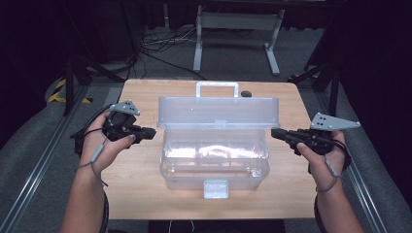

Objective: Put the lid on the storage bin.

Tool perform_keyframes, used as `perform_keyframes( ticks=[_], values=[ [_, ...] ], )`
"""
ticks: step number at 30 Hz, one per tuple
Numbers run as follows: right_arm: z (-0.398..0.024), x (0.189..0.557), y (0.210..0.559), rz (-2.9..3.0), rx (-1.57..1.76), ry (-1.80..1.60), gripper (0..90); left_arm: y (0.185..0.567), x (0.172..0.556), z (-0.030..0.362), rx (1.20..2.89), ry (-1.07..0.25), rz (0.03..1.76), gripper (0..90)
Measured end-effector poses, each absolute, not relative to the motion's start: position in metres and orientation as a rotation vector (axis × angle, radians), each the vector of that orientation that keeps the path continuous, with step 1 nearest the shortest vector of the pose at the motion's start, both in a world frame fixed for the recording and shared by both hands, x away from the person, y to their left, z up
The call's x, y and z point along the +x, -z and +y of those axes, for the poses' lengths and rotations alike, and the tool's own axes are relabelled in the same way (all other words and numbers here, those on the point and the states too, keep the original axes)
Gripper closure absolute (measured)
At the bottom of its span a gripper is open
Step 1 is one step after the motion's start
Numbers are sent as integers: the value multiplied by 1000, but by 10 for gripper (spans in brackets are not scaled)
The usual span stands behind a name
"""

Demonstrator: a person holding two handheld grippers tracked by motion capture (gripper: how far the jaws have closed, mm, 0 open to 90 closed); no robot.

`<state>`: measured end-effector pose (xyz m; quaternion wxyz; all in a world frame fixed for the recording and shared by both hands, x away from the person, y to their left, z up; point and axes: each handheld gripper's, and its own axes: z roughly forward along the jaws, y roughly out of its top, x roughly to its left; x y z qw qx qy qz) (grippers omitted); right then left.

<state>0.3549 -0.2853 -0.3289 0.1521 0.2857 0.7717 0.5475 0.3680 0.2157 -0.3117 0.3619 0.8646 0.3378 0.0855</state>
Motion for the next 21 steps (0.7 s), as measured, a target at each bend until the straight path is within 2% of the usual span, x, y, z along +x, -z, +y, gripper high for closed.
perform_keyframes(
  ticks=[21],
  values=[
    [-285, 355, 329, 2219, 815, -1566, 900, 332, 379, 233, 2138, -293, 1026, 807]
  ],
)
